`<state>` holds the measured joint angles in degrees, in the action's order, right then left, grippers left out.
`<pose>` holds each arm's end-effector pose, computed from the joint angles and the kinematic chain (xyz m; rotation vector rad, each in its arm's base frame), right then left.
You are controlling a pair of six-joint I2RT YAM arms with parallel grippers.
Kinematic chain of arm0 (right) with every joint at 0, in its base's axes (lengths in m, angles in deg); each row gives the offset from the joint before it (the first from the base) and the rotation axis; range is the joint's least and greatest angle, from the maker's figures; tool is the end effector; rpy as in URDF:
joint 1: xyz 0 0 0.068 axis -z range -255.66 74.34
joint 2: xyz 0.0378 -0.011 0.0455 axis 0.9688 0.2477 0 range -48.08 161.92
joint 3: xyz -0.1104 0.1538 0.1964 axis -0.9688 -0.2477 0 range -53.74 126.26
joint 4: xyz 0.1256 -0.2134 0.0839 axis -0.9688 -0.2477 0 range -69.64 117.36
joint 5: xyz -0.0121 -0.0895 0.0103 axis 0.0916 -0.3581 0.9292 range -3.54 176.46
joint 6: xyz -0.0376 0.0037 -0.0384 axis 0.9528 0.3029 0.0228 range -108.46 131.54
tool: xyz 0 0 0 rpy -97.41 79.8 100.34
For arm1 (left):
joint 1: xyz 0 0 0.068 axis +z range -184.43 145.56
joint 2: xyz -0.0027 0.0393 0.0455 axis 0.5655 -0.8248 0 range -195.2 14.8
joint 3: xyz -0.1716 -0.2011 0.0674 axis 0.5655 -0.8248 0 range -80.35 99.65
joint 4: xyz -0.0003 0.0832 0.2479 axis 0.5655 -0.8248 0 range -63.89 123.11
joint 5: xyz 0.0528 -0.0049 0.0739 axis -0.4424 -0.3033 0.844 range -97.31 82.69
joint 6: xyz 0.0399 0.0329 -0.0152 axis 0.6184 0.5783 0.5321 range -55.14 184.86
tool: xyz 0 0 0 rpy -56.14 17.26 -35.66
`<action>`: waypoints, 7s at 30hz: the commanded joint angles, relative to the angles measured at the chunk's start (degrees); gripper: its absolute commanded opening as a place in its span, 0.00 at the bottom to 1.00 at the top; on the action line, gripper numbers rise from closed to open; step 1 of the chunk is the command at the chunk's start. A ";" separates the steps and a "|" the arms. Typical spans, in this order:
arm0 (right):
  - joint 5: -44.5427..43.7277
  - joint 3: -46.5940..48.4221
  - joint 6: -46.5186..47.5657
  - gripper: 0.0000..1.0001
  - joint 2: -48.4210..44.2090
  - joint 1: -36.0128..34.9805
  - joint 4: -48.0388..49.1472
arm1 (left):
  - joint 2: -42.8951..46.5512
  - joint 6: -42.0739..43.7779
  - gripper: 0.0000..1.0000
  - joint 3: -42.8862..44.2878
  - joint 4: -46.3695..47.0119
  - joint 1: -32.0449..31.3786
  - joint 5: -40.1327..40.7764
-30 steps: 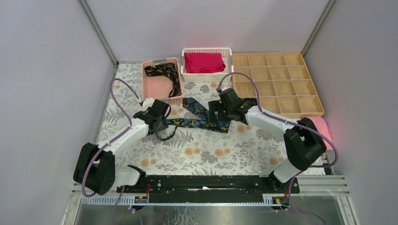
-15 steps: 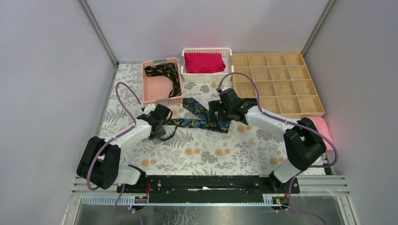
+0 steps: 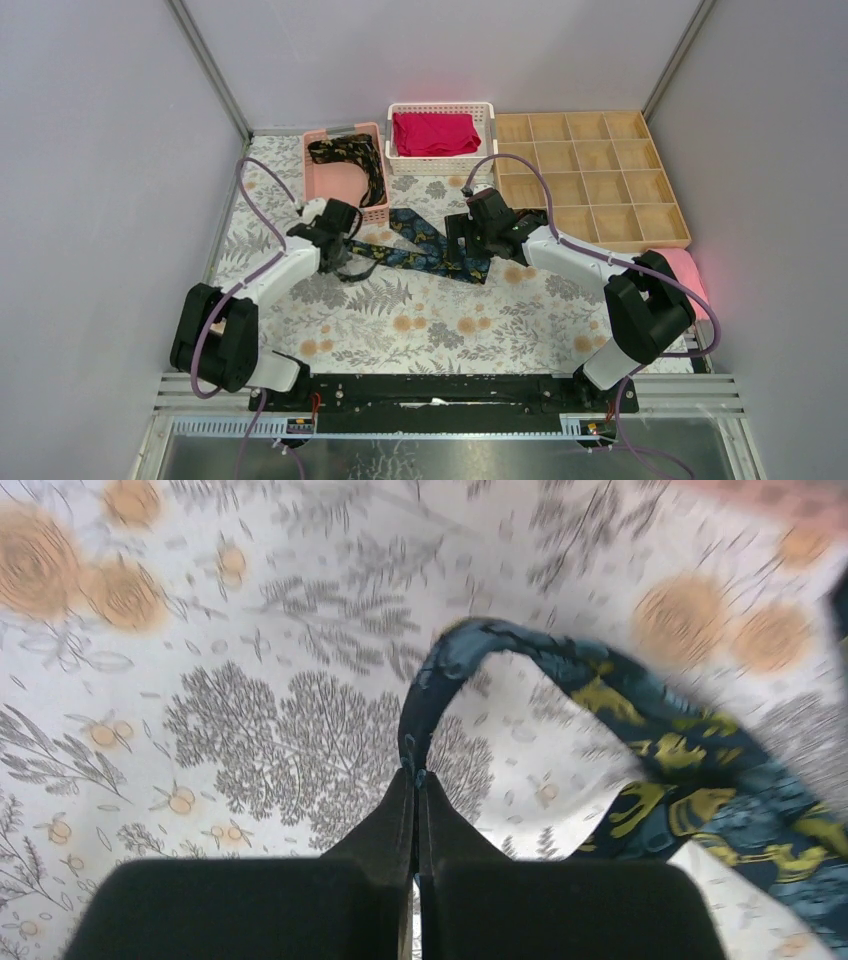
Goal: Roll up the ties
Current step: Flatten out the tie at the center of the board.
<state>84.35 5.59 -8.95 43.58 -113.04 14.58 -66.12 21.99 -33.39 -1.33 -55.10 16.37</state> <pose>0.2743 0.2079 0.2195 -0.3349 2.3791 0.4415 0.2431 -0.0763 0.1879 -0.6030 2.5326 0.2024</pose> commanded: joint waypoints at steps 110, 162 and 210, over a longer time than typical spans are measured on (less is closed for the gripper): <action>-13.96 33.96 7.75 0.57 44.12 -7.34 -11.68 | -11.83 6.59 0.01 5.79 -0.18 42.56 -43.35; -46.49 -25.40 -16.72 0.00 -48.96 -6.38 -6.76 | -5.91 11.01 0.00 -3.99 5.77 41.81 -54.77; -27.46 -39.22 -71.76 0.00 -61.69 -6.43 -39.63 | -7.06 12.14 0.00 -3.10 4.42 41.59 -54.05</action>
<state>59.74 -35.81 -81.17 -19.56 -119.51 -24.17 -72.79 33.16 -37.28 3.72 -13.40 -38.34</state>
